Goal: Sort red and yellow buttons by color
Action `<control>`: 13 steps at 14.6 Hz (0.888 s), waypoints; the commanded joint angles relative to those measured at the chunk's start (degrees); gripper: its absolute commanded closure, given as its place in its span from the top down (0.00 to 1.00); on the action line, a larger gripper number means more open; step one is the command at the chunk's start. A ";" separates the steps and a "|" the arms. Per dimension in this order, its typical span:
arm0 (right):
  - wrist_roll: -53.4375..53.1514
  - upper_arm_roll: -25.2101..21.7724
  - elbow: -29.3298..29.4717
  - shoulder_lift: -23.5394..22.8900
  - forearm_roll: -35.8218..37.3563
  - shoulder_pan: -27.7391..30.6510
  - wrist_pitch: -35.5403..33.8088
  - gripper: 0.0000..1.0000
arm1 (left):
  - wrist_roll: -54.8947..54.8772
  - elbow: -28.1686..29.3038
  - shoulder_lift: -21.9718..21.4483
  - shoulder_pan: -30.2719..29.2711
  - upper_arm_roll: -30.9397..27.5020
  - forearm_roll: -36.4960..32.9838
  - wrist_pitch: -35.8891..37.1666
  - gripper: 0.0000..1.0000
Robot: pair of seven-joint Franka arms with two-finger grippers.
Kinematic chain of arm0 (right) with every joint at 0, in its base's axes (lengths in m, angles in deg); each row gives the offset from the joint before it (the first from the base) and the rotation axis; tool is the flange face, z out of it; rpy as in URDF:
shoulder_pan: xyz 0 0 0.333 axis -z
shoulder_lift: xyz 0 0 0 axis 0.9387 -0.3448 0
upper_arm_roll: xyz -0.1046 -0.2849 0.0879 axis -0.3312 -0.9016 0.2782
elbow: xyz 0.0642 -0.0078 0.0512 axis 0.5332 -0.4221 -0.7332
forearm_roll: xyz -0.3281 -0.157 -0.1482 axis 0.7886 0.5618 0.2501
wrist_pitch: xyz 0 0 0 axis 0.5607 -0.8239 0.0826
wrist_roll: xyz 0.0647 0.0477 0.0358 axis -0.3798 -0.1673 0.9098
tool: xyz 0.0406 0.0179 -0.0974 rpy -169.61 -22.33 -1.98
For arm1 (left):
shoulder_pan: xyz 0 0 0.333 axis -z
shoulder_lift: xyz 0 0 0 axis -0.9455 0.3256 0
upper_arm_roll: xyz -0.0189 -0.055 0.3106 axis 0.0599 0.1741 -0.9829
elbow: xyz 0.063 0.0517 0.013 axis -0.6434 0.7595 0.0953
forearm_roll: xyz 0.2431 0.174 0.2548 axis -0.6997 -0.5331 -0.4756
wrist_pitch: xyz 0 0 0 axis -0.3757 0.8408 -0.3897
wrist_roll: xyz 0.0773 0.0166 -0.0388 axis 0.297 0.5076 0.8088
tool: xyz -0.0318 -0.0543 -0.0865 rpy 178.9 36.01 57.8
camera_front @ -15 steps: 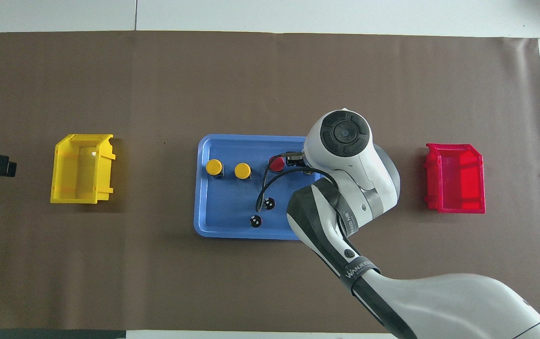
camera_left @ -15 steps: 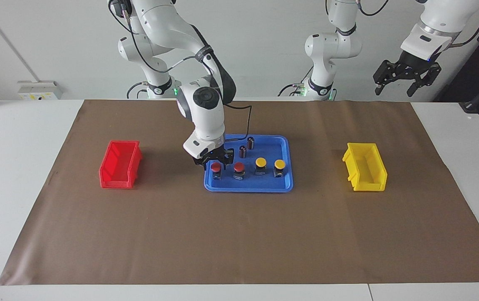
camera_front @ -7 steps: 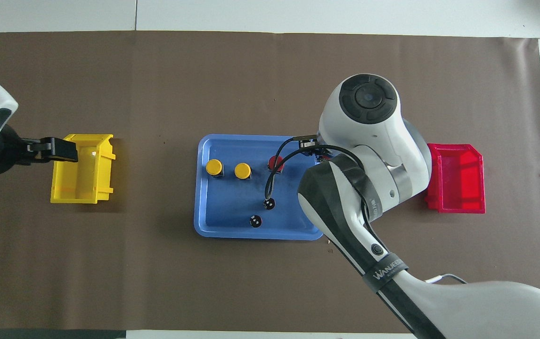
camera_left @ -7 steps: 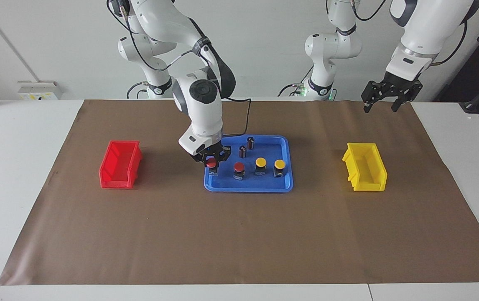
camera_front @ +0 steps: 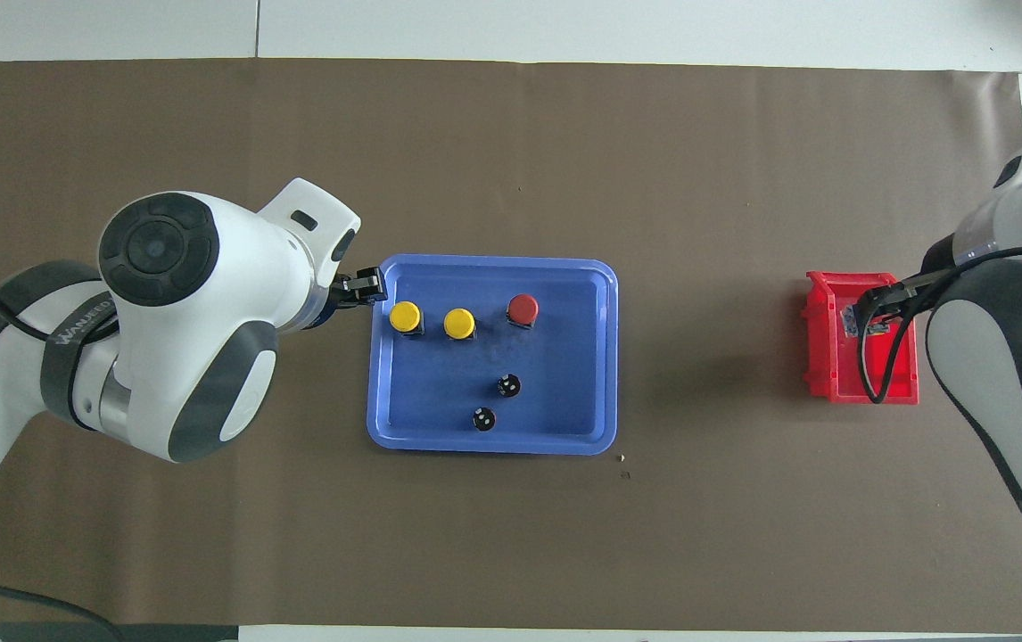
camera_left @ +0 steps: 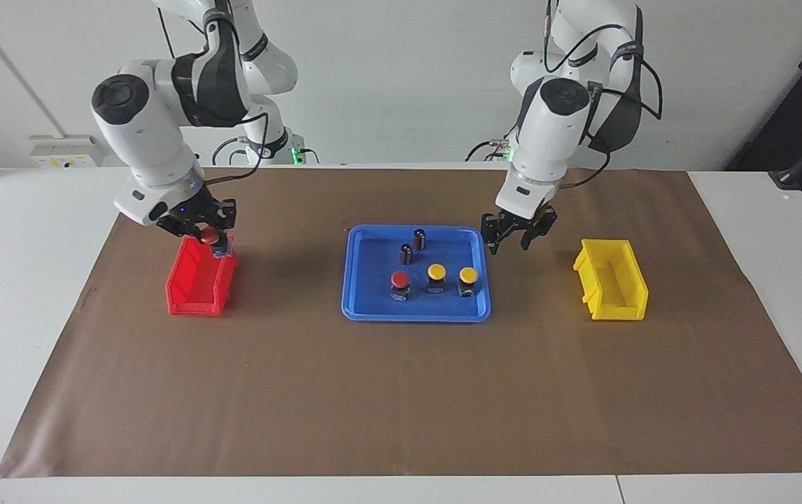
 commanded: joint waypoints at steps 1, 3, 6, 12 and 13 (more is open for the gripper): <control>6.00 1.10 -11.71 4.73 -0.21 3.64 9.47 0.10 | 3.25 0.18 3.24 2.56 -1.01 0.47 -4.53 0.70; 7.34 1.10 -16.47 6.49 -0.21 4.26 14.23 0.10 | 4.67 0.18 5.44 4.24 -1.10 0.47 -6.64 0.70; 7.51 1.10 -19.38 6.93 -0.21 4.26 18.63 0.10 | 4.67 2.37 5.80 4.50 -1.01 0.47 -7.70 0.71; 10.77 0.93 -26.16 7.38 -0.21 5.40 26.37 0.10 | 6.69 2.57 6.77 5.12 -1.19 0.56 -10.53 0.02; 10.77 0.93 -26.77 7.29 -0.21 5.49 27.68 0.10 | 6.78 0.38 6.85 4.69 -1.10 0.74 -9.21 0.02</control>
